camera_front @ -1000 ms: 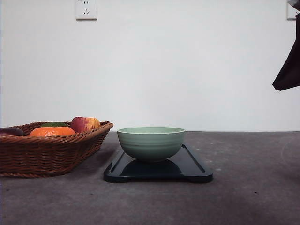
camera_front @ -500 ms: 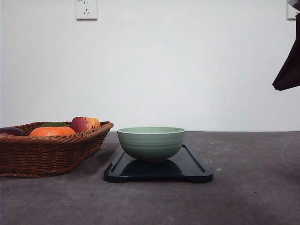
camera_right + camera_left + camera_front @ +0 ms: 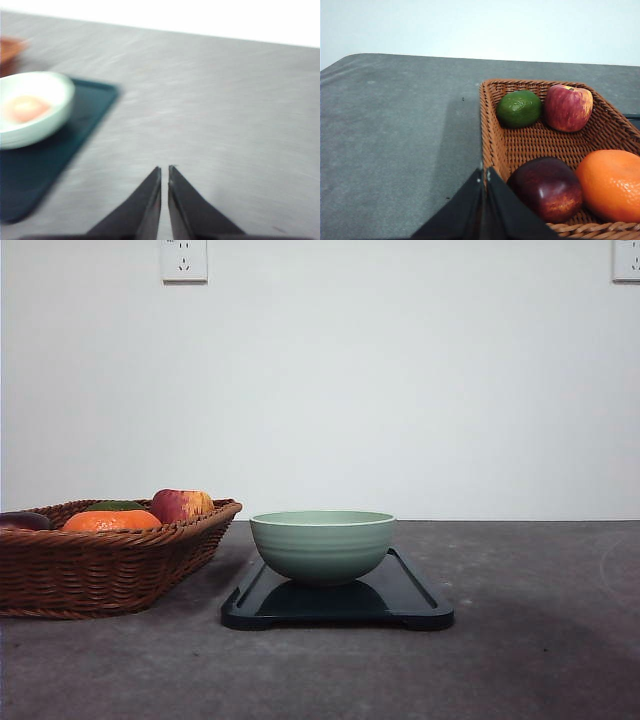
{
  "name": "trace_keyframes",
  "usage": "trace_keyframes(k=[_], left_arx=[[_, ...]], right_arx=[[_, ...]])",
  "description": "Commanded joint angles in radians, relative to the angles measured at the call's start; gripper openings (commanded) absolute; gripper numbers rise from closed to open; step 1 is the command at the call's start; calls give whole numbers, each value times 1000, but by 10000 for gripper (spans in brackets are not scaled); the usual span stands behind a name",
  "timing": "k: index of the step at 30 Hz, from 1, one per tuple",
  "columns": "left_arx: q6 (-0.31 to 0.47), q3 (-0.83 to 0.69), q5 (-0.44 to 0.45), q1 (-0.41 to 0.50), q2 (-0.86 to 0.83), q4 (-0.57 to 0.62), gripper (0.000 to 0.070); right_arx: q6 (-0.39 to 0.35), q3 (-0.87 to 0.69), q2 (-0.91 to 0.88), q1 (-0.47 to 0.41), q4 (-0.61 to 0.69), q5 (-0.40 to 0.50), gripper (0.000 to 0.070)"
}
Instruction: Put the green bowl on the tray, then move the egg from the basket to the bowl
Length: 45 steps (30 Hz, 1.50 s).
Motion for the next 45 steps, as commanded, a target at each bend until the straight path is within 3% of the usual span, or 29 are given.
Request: trace_keyframes(k=[1, 9, 12, 45], left_arx=[[-2, -19, 1, 2, 0, 11, 0], [-2, -19, 1, 2, 0, 11, 0], [-2, -19, 1, 2, 0, 11, 0], [-1, -19, 1, 2, 0, 12, 0]], right_arx=[[-8, -27, -47, -35, 14, 2, 16], [0, -130, -251, -164, 15, 1, 16], [22, -166, -331, -165, -5, 1, 16], [32, -166, -325, -162, -16, 0, 16]])
